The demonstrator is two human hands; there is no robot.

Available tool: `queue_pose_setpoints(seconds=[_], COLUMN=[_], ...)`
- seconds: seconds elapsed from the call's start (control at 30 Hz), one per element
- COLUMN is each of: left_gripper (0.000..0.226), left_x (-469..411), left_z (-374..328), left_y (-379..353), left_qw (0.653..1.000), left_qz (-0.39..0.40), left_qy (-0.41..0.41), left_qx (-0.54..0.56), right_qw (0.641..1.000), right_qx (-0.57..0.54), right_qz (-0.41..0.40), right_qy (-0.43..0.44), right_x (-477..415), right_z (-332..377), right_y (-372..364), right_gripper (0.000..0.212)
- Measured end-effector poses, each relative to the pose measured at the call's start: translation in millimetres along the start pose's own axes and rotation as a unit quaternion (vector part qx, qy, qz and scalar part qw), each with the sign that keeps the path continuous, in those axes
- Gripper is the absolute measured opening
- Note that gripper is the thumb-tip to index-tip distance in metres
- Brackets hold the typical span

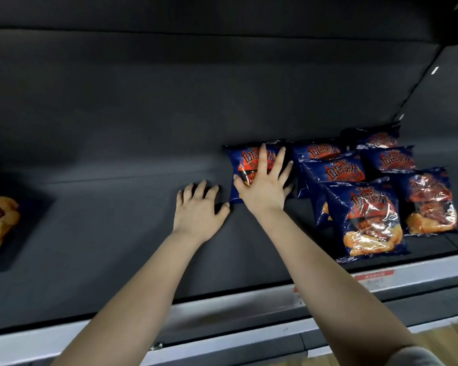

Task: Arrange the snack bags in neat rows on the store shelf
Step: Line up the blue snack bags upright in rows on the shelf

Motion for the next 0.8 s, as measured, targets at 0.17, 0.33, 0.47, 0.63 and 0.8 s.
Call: queue_pose_setpoints(seconds=[0.17, 0.33, 0.47, 0.63, 0.8], left_gripper=[0.058, 0.059, 0.059, 0.060, 0.060], left_x=[-0.8, -1.2, -0.8, -1.4, -4.2], left_z=[0.1, -1.1, -0.3, -0.8, -2.8], left_y=[-1.1, -1.0, -1.7, -1.6, -4.2], left_qw=[1.000, 1.000, 1.000, 1.000, 1.000], left_qz=[-0.001, 0.001, 0.005, 0.002, 0.004], left_qy=[-0.002, -0.004, -0.004, -0.006, -0.002], left_qx=[-0.004, -0.006, -0.006, -0.007, -0.009], right_qw=[0.999, 0.998, 0.998, 0.999, 0.999], right_qx=[0.027, 0.051, 0.048, 0.043, 0.037], right_qz=[0.002, 0.017, 0.018, 0.003, 0.005], right_qy=[0.018, 0.025, 0.023, 0.022, 0.023], right_x=[-2.5, -6.0, -6.2, -4.5, -6.7], right_z=[1.4, 1.8, 1.2, 1.1, 2.0], right_y=[0.2, -1.1, -0.8, -1.1, -1.8], right_gripper=[0.100, 0.103, 0.105, 0.107, 0.109])
Point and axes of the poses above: each hand's wrist, its own x-axis away from the middle knuckle, its own y-axis out of the back of the hand, z = x × y, the point moved 7 cm from there along -x, towards the middle knuckle, and after that the axes turned 9 degrees about -z, right-handed, at the moved point
